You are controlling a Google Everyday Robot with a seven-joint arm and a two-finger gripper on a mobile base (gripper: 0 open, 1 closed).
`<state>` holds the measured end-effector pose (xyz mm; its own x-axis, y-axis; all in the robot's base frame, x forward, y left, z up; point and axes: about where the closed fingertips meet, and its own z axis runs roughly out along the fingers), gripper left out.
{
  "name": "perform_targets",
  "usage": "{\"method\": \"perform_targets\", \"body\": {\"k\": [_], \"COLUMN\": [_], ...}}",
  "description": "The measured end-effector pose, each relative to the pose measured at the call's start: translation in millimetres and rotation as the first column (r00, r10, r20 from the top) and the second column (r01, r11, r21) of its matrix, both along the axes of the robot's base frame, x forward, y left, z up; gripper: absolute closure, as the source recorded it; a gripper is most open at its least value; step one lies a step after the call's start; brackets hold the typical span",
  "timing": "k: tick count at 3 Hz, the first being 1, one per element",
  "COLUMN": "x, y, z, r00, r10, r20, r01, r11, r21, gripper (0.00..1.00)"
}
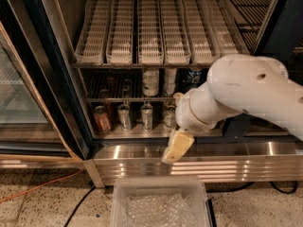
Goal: Pick redbull can from middle shelf of fridge
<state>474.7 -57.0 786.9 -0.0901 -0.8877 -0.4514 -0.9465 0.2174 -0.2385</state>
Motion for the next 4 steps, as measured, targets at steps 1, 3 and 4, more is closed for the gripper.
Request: {"method": "perform_targets", "body": {"k": [1, 3, 4], "x": [31, 62, 62], "y": [31, 108, 108], "z": [-2, -32, -32], "r00": [0.9949, 0.9835, 0.9835], "r10": [0.003, 0.060, 0.060], "r20": [0.101, 0.171, 0.171], "r01": [-0.014, -0.111, -0.111], "r11": [0.994, 0.945, 0.945], "r21": [0.106, 0.307, 0.307], "gripper": [0.00, 0.00, 0.00]}}
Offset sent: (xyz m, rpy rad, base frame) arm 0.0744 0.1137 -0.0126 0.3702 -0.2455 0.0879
